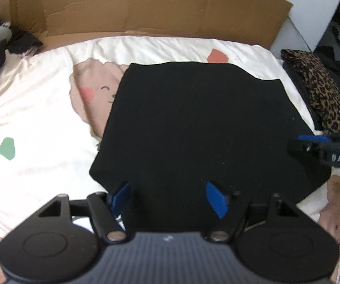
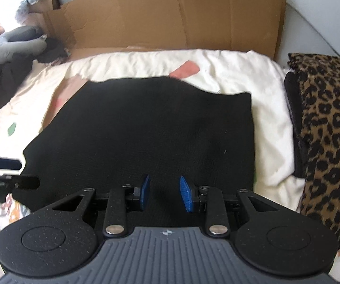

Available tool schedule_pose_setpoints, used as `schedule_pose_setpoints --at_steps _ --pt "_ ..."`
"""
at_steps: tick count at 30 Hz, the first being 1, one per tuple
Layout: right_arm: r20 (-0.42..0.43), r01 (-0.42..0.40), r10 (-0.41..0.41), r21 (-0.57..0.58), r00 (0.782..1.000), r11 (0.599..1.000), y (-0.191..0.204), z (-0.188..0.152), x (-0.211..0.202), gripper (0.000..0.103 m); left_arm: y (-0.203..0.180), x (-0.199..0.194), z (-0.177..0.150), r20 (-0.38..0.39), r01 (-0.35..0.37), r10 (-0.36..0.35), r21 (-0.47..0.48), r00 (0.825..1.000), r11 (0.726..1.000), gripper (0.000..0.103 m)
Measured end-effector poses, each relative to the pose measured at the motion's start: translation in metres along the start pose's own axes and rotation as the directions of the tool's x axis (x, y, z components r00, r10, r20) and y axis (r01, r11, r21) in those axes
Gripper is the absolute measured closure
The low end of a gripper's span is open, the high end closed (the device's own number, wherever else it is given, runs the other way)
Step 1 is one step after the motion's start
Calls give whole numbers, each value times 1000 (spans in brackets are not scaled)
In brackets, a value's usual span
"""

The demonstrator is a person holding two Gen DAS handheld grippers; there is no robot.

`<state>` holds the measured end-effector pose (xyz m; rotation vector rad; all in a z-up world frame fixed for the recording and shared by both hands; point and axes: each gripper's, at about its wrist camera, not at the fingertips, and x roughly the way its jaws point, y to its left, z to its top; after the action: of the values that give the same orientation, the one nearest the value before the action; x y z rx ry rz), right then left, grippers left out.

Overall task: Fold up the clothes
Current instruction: 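Spread the black knit garment flat on the duvet with both tools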

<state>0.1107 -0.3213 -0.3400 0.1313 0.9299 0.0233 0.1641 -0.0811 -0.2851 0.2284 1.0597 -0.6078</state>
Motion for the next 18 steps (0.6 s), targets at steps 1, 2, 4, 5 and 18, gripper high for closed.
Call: schedule_pose_setpoints --at_steps 1,2,4,5,18 --pt "-5 -1 1 1 1000 1000 1 -2 0 68 -2 0 0 2 5 -5 7 1000 1000 32" --pt "-11 -2 2 2 1000 1000 3 -5 1 68 -4 2 -1 -1 10 -10 15 1000 1000 33" --pt "-20 4 -5 -10 1000 1000 5 -8 2 68 -7 6 -4 -15 17 -16 27 1000 999 35" --pt "-23 10 -11 -20 1000 1000 7 -10 2 68 -8 8 -6 -20 20 -20 27 1000 999 36" --pt "-111 97 -108 -101 988 990 -12 -36 -7 68 13 14 -24 -100 -7 9 16 995 1000 38"
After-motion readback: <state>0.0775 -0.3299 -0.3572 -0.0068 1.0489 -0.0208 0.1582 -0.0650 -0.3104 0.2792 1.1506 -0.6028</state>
